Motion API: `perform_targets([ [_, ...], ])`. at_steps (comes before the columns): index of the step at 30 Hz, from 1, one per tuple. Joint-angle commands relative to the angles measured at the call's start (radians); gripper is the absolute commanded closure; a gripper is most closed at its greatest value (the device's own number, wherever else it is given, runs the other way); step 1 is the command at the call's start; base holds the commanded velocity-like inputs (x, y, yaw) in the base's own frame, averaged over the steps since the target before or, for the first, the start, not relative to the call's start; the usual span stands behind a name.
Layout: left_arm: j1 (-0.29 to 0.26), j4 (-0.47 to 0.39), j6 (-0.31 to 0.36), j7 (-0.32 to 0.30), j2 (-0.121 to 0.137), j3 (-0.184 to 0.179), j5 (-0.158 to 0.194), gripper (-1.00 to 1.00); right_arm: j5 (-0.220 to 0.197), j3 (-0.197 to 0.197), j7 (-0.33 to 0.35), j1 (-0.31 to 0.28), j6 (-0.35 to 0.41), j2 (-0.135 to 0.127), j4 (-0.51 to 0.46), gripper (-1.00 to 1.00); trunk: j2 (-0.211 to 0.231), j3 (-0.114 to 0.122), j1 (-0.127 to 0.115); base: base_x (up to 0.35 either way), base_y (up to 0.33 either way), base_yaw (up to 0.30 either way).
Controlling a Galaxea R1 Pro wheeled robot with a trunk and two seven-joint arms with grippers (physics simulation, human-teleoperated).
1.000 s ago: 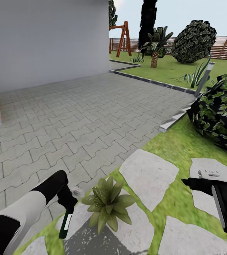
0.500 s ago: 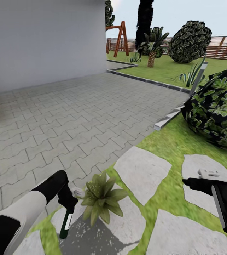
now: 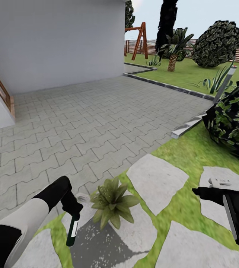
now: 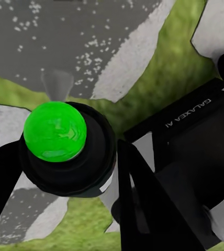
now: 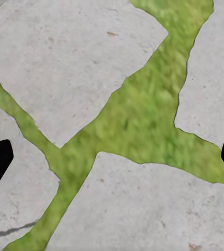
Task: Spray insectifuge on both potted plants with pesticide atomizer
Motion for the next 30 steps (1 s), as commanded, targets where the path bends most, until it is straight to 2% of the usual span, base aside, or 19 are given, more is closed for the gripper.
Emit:
perform_targets([
  [1,0.000,-0.002,0.006,-0.010,0.000,0.000,-0.009,1.00,0.011,-0.002,0.010,-0.001,0.004,-0.001,-0.001,-1.00,0.000,-0.001,0.000,0.153,-0.147,0.052],
  [10,-0.001,-0.001,0.006,-0.009,-0.001,-0.001,-0.009,1.00,0.011,-0.001,0.010,-0.001,0.004,-0.001,-0.001,-1.00,0.000,-0.006,0.000,0.146,-0.271,0.188],
  [16,0.000,-0.001,0.006,-0.009,0.000,0.002,-0.009,1.00,0.011,-0.001,0.010,-0.001,0.004,-0.001,-0.001,-1.00,0.000,-0.009,0.000,0.020,-0.233,0.236],
  [23,0.004,-0.001,0.005,-0.008,-0.001,-0.001,-0.009,1.00,0.011,-0.001,0.010,-0.001,0.004,-0.001,-0.001,-1.00,0.000,-0.010,0.000,0.001,-0.122,0.057],
  [30,0.003,-0.001,0.006,-0.008,-0.001,-0.001,-0.009,1.00,0.011,0.000,0.009,-0.001,0.004,-0.001,0.000,-1.00,0.000,-0.010,0.000,0.028,-0.228,0.203],
])
